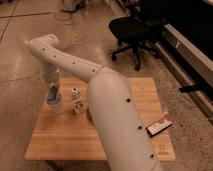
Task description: Place the white sponge in the ceramic cup
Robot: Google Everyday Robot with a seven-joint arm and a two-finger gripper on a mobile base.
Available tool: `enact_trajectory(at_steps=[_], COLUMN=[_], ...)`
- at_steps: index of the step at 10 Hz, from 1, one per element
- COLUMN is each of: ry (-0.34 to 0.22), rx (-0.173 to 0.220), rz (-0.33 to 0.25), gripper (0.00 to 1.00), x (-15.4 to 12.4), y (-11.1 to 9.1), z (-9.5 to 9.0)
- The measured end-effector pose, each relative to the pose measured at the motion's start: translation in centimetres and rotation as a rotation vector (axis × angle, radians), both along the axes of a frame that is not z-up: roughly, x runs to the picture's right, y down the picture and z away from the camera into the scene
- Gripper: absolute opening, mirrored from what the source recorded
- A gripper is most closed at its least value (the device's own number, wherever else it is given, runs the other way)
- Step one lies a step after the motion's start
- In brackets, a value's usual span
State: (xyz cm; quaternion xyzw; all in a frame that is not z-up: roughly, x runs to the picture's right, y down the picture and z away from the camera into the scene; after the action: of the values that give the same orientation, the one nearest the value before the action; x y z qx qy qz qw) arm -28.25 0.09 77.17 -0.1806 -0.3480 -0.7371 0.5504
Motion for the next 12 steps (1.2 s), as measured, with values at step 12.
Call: enact_trajectory(at_steps=[12], ry=[0.021], rx=[-0.028], rz=[-0.029], gripper=[0.8], x=[0.9], y=[0.0], z=[0.5])
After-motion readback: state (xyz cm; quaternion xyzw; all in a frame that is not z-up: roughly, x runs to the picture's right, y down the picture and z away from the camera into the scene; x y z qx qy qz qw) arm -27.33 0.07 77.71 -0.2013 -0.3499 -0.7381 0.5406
